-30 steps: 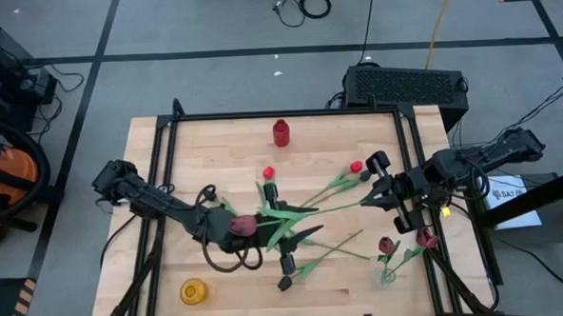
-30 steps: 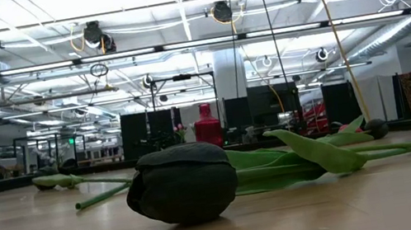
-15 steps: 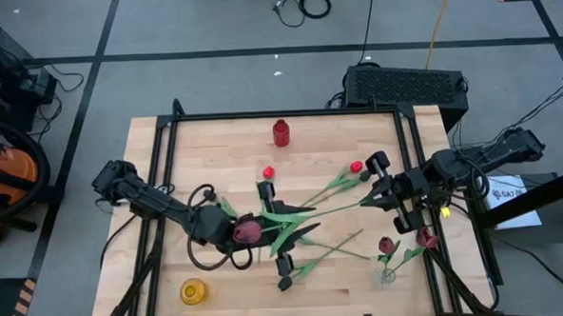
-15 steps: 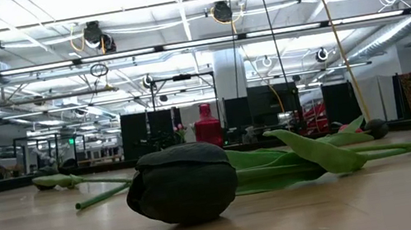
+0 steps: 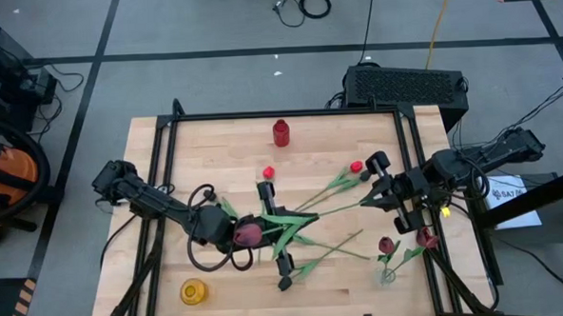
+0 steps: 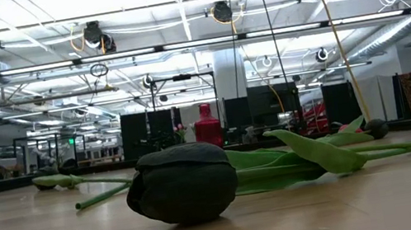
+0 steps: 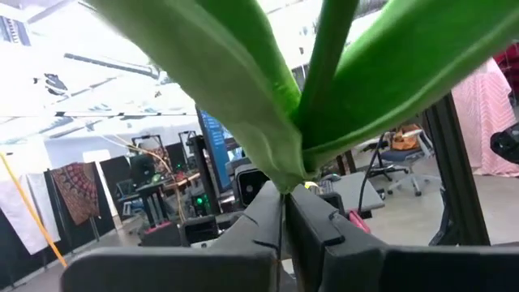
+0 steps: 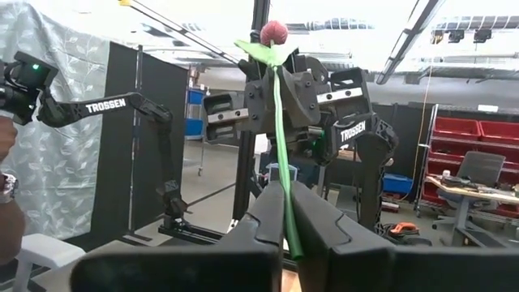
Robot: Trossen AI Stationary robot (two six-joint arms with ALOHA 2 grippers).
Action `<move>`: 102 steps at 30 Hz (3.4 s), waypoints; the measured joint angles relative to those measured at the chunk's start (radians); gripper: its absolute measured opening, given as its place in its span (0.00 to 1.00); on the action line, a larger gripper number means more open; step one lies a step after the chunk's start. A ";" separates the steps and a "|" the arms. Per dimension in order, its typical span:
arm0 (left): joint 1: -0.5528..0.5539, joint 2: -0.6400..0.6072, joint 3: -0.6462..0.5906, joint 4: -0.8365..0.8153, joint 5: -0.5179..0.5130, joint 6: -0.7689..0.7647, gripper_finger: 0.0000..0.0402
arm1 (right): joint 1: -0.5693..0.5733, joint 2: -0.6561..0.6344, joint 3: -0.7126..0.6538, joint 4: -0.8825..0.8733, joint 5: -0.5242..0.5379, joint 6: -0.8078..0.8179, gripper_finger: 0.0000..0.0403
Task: Sort flowers into vase by color
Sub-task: Put the dark red flower into the transparent vase
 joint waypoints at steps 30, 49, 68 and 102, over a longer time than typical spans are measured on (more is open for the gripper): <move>0.327 -0.236 0.022 -1.007 0.459 -0.570 0.03 | -0.005 0.011 0.000 -0.112 0.440 0.208 0.52; 0.408 -0.098 0.047 -0.823 0.562 -0.517 0.03 | -0.071 0.263 0.282 -0.502 0.402 0.233 0.52; 0.399 -0.098 0.048 -0.965 0.538 -0.537 0.03 | -0.129 0.386 0.292 -0.440 0.304 0.219 0.38; 0.321 -0.065 0.047 -0.999 0.382 -0.578 0.41 | -0.127 0.400 0.291 -0.491 0.278 0.215 0.00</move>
